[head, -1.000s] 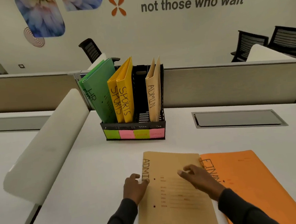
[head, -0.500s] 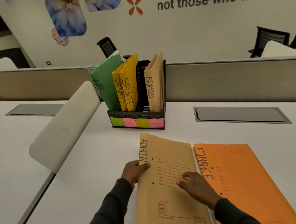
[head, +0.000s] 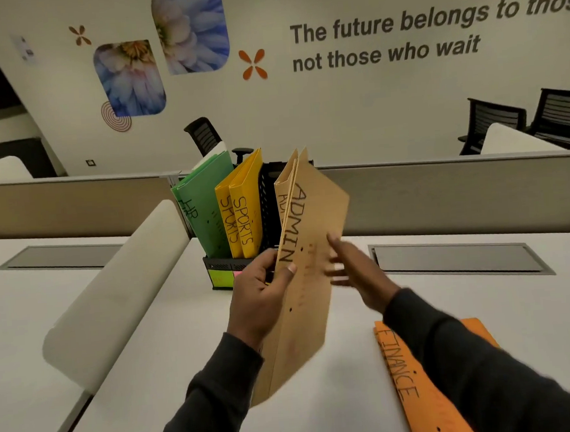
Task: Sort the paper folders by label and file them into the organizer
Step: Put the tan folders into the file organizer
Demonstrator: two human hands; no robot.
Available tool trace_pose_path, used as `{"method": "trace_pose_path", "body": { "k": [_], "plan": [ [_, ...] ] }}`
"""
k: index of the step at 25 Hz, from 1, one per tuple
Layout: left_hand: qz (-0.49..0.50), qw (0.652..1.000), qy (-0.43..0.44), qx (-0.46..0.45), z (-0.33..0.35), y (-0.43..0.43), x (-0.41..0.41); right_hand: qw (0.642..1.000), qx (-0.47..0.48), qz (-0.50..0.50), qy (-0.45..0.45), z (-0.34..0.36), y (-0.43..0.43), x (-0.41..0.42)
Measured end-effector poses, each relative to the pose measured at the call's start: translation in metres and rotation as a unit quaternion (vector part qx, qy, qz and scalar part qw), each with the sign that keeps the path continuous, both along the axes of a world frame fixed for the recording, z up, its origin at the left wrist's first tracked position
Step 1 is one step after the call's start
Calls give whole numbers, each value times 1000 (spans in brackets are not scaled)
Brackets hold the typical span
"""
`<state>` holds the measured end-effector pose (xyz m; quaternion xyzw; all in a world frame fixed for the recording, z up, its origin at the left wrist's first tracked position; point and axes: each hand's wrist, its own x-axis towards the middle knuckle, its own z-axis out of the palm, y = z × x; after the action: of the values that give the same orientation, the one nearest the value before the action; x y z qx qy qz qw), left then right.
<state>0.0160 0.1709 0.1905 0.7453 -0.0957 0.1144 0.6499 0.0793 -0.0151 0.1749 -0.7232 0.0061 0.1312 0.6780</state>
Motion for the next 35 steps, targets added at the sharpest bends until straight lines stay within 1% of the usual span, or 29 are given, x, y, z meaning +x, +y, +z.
{"method": "trace_pose_path", "body": {
  "k": [2,5,8,11,16,20,23,27,31,35],
  "plan": [
    [3,998,-59,20,14,0,15,999,11,1,-47,42,11,35],
    [-3,993,-113,38,23,5,48,995,24,14,-96,96,28,82],
    [-22,992,-124,24,23,9,88,992,35,11,-119,130,39,122],
    [-42,992,-114,13,19,9,127,992,17,7,-127,145,46,156],
    [-60,993,-104,5,5,4,182,994,13,-11,-112,144,47,202],
    [-54,995,-77,35,-18,1,217,995,11,-34,-92,131,45,231],
    [-52,997,-46,41,-39,1,229,997,-1,-44,-64,113,42,243],
    [-49,997,-36,43,-48,-1,244,998,5,-36,-43,101,39,250],
    [-58,997,-29,41,-49,-2,256,998,9,-34,-50,104,35,256],
    [-56,997,2,49,-69,0,257,998,-23,-38,-43,92,34,258]
  ]
}}
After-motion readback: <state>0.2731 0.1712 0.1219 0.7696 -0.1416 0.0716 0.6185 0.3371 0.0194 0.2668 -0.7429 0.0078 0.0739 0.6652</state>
